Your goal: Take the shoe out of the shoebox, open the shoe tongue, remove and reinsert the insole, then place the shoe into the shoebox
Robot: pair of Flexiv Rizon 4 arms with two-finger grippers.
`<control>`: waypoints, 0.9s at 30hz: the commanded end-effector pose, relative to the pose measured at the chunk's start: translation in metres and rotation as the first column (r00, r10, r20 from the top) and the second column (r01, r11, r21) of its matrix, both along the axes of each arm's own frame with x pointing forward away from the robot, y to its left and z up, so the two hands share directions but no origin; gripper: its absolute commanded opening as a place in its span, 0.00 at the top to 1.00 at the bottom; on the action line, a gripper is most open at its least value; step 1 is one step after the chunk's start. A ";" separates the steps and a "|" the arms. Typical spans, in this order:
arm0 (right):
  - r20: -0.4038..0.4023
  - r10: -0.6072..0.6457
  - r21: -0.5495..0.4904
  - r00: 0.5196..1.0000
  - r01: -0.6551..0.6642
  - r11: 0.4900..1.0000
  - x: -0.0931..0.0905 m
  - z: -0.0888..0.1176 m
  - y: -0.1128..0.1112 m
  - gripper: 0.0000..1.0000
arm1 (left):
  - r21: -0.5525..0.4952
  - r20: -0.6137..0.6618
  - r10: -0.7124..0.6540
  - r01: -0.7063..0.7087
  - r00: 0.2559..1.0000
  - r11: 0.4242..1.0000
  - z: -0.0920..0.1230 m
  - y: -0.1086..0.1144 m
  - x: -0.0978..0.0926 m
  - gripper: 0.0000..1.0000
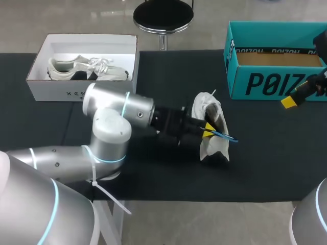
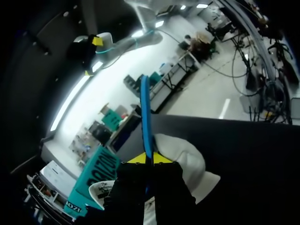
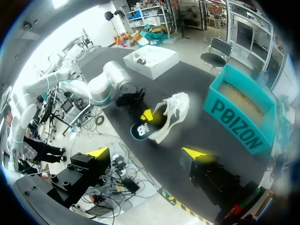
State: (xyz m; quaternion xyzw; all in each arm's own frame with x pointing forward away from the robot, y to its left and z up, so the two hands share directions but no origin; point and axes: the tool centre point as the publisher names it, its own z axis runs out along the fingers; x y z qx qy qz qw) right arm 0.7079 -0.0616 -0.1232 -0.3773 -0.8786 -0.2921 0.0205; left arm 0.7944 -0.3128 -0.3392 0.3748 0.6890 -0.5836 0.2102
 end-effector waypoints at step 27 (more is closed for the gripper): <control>-0.003 0.001 -0.002 1.000 -0.001 1.000 0.002 0.000 0.001 0.00 | 0.082 0.098 0.040 -0.048 0.994 0.996 -0.014 0.005 0.044 0.73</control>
